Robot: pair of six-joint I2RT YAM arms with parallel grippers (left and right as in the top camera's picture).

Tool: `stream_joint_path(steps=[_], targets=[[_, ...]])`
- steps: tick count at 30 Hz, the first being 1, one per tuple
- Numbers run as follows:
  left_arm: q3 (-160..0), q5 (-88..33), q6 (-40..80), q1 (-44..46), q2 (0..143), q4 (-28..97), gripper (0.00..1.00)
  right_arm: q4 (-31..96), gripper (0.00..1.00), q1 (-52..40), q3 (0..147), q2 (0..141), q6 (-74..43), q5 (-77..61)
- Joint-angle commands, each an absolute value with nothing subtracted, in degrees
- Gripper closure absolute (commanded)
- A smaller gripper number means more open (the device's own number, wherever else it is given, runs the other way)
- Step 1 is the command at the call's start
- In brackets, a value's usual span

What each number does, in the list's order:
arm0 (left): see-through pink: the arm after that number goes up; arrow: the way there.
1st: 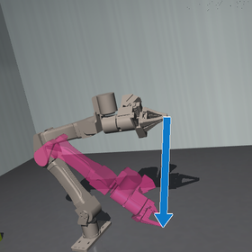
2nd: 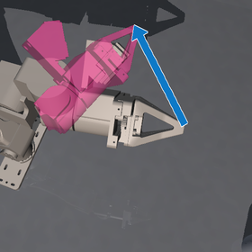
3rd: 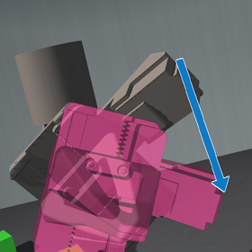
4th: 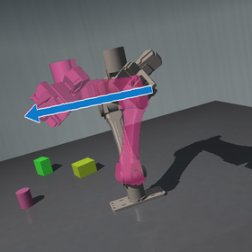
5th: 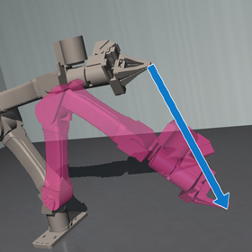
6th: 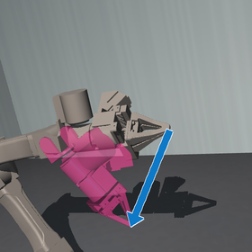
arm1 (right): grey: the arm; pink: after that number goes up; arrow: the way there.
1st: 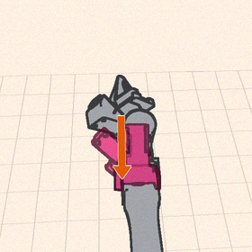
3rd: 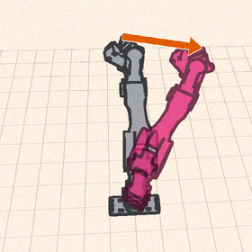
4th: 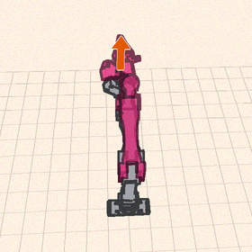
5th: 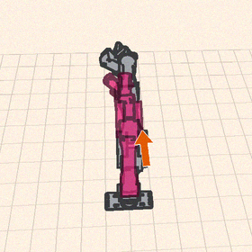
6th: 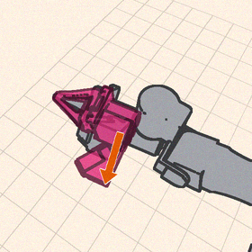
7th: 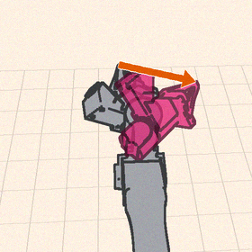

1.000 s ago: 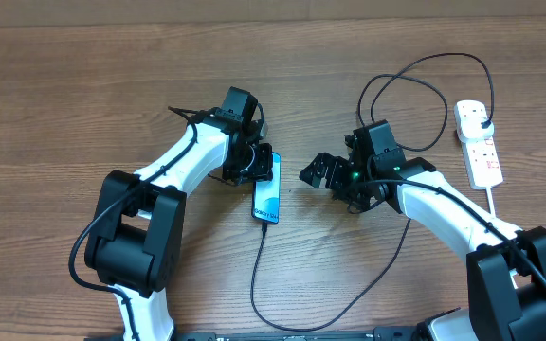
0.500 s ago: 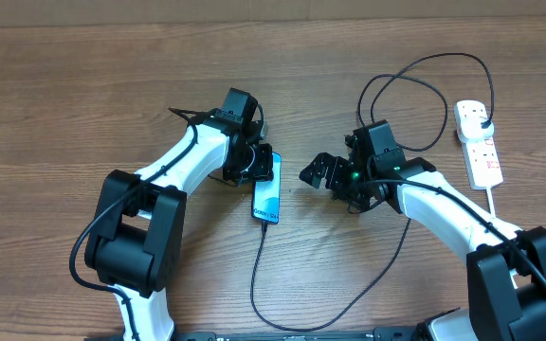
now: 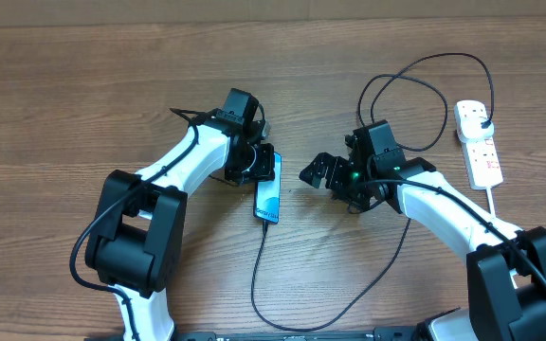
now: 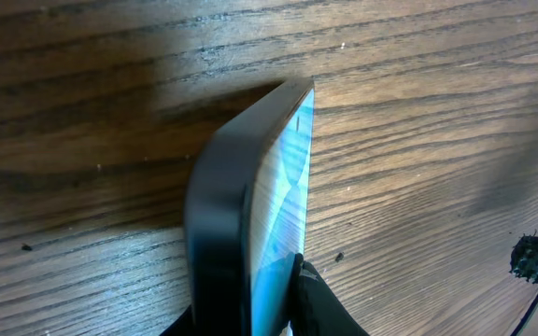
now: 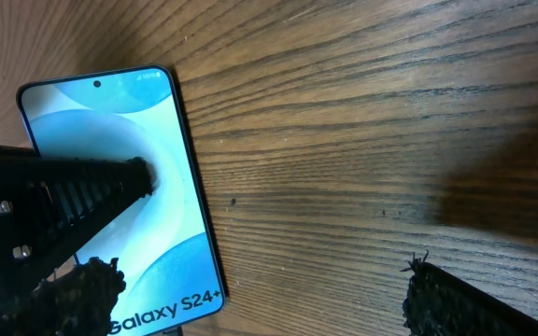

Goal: Plug charger to phone and switch on socket

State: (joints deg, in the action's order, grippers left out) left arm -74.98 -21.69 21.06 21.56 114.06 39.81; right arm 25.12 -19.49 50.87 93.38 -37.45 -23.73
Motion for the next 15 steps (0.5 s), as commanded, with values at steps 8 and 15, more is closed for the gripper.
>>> stream_joint_path(steps=[8, 15], targets=[[-72.4, -14.4, 21.2, 21.9, 116.6, 40.4, 0.78, 24.9, 0.00, -19.2, 51.2, 93.0, -37.0, -23.4], [-72.4, -14.4, 21.2, 21.9, 116.6, 40.3, 0.76, 25.0, 0.00, -19.2, 51.2, 93.0, -37.0, -23.4]])
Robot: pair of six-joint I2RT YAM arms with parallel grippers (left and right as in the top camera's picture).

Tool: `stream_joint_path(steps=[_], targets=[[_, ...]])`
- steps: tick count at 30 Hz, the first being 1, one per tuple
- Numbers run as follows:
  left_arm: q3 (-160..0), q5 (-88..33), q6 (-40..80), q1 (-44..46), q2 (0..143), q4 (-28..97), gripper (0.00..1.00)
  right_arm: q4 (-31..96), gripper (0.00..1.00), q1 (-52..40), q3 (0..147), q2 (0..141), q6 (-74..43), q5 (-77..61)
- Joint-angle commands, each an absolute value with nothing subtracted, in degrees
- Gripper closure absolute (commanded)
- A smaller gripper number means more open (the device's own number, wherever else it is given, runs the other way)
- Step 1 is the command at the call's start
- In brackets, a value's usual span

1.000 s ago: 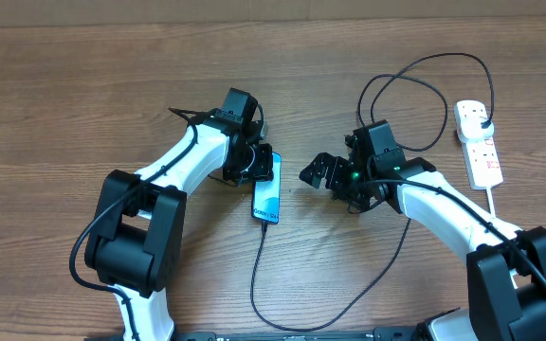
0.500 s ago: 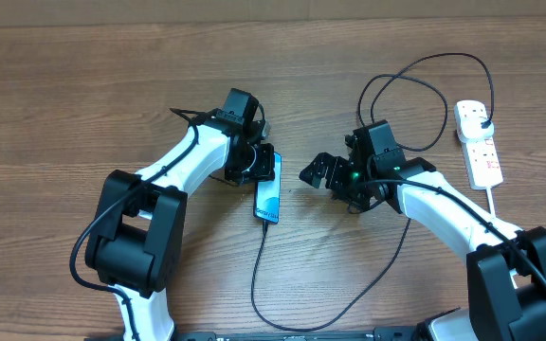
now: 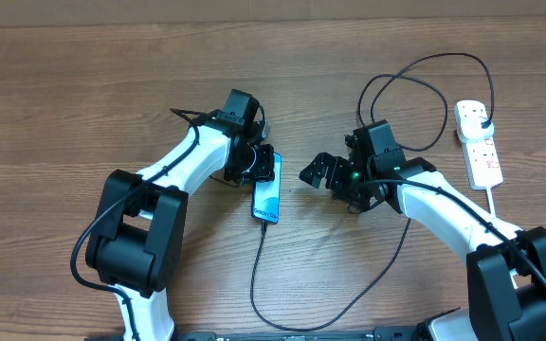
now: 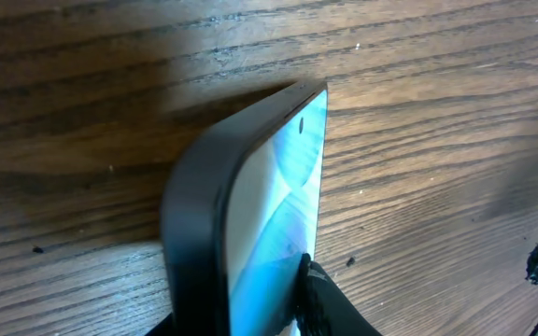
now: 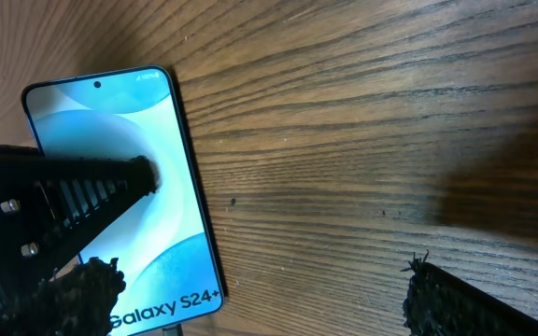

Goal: Plug charger to phone and switch on socket

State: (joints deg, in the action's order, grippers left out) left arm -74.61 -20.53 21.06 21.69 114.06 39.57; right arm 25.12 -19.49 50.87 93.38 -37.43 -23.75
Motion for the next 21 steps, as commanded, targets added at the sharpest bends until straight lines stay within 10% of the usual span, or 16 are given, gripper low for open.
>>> stream_joint_path(steps=[1, 21], targets=[[-72.4, -14.4, 21.2, 21.9, 116.6, 40.2, 0.75, 24.9, 0.00, -19.2, 51.2, 93.0, -37.0, -23.4], [-72.4, -14.4, 21.3, 21.9, 116.6, 40.2, 0.73, 24.9, 0.00, -19.2, 51.2, 93.0, -37.0, -23.4]])
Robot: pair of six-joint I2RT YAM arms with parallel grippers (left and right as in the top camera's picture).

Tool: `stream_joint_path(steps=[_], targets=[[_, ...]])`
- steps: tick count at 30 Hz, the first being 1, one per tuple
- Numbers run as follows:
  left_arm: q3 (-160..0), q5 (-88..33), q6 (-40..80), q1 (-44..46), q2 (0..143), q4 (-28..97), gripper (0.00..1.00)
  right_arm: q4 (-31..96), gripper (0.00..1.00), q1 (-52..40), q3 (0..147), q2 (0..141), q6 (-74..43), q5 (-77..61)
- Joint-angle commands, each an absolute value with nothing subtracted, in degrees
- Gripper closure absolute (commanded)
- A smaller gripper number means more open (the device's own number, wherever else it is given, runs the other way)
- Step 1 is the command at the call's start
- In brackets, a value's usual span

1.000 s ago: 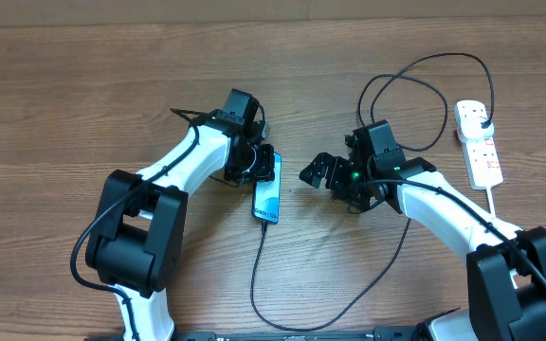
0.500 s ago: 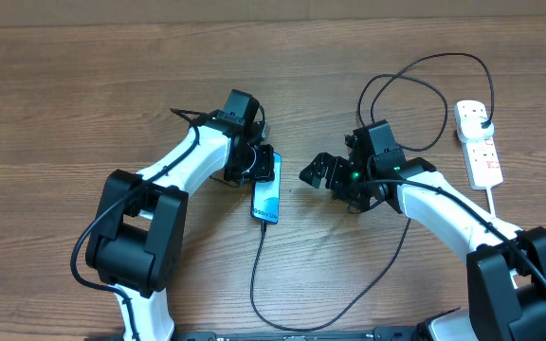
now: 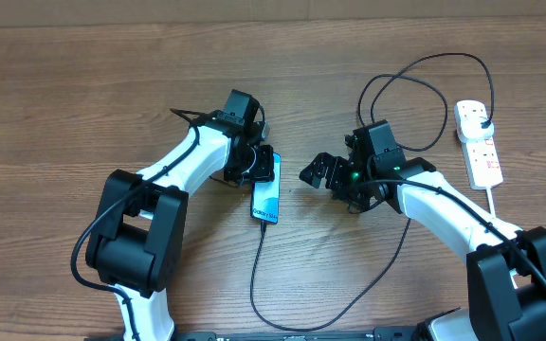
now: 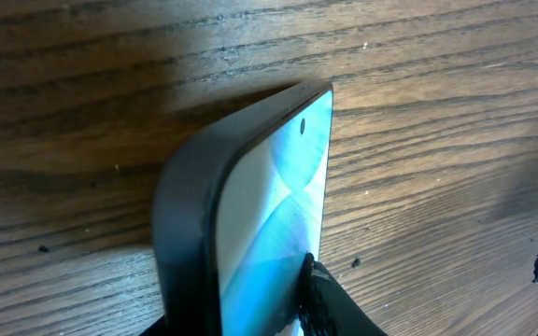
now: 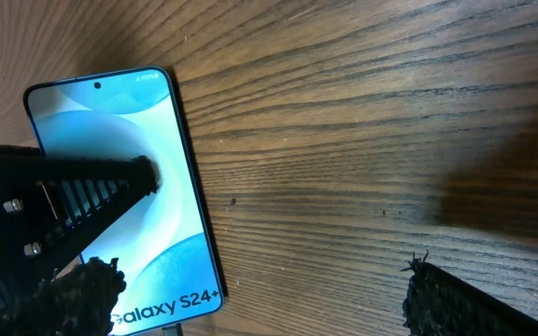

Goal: Plug charger to phone and switch on socket

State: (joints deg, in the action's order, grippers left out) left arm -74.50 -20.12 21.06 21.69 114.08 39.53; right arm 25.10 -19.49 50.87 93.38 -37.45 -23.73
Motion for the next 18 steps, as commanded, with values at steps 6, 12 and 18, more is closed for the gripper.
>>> stream_joint_path(steps=[6, 12, 18], targets=[[-72.4, -14.6, 21.3, 21.9, 116.6, 40.2, 0.73, 24.9, 0.00, -19.2, 51.2, 93.0, -37.0, -23.4], [-72.4, -14.6, 21.5, 21.9, 116.6, 40.2, 0.72, 24.9, 0.00, -19.2, 51.2, 93.0, -37.0, -23.4], [-72.4, -14.6, 21.5, 21.9, 116.6, 40.0, 0.75, 24.9, 0.00, -19.2, 51.2, 93.0, -37.0, -23.4]])
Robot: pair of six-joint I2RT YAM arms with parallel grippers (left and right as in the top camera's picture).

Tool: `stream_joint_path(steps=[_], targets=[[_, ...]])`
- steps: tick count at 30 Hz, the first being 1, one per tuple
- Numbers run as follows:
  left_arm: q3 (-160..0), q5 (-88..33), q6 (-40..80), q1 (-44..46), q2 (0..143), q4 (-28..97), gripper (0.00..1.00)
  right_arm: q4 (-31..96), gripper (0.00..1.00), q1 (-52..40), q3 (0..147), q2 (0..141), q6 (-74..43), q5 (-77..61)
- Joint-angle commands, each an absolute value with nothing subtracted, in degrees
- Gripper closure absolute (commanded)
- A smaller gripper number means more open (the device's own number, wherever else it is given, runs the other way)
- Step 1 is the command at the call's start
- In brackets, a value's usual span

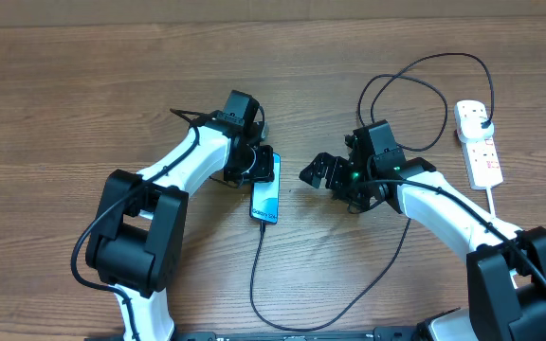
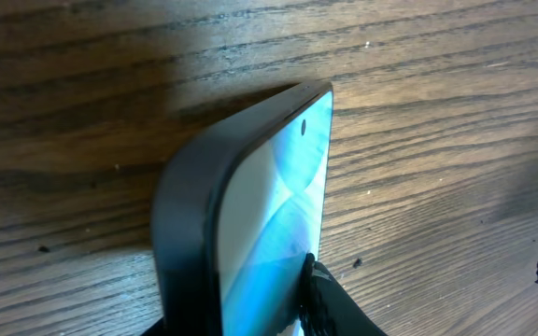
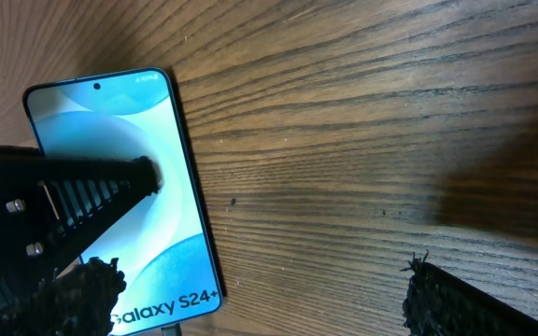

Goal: Plug charger to phone and switch on socket

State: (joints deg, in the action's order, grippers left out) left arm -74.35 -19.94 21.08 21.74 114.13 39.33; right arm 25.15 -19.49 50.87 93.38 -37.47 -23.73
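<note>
The phone (image 1: 265, 196), its blue screen lit and reading "Galaxy S24+", lies at the table's middle, tilted a little. My left gripper (image 1: 257, 169) is shut on the phone's top half; one finger (image 3: 73, 196) lies across the screen. In the left wrist view the phone (image 2: 250, 205) stands on edge between the jaws. The black charger cable (image 1: 259, 275) meets the phone's bottom edge. It loops round to the white power strip (image 1: 479, 144) at the far right. My right gripper (image 1: 318, 173) hangs open just right of the phone, with nothing between its fingers.
The cable makes a wide loop along the front of the table and another loop (image 1: 425, 85) behind my right arm. A plug (image 1: 480, 117) sits in the strip's far socket. Bare wood (image 3: 362, 140) lies right of the phone.
At the oldest moment my left gripper held the phone almost edge-on in the left wrist view. Half a second later more of the screen showed, and its bottom end sat slightly further left. It has stayed so since. My right gripper has stayed open beside it.
</note>
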Motion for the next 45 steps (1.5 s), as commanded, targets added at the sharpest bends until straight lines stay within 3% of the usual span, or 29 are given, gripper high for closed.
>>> stream_joint_path(steps=[1, 12, 18, 28, 42, 45], targets=[[-72.4, -14.6, 21.5, 21.9, 116.6, 39.9, 0.75, 25.0, 0.00, -19.2, 51.2, 93.0, -37.0, -23.4], [-72.4, -14.6, 21.4, 21.9, 116.6, 39.7, 0.65, 24.9, 0.00, -19.2, 51.2, 93.0, -37.0, -23.4], [-72.4, -14.6, 21.4, 21.9, 116.6, 39.7, 0.53, 24.9, 0.00, -19.2, 51.2, 93.0, -37.0, -23.4], [-72.4, -14.6, 21.4, 21.9, 116.6, 39.8, 0.48, 24.9, 0.00, -19.2, 51.2, 93.0, -37.0, -23.4], [-72.4, -14.3, 21.4, 21.9, 116.6, 39.7, 0.48, 24.9, 0.00, -19.2, 51.2, 93.0, -37.0, -23.4], [-72.4, -13.3, 21.4, 21.8, 116.6, 39.7, 0.36, 24.9, 0.00, -19.2, 51.2, 93.0, -37.0, -23.4]])
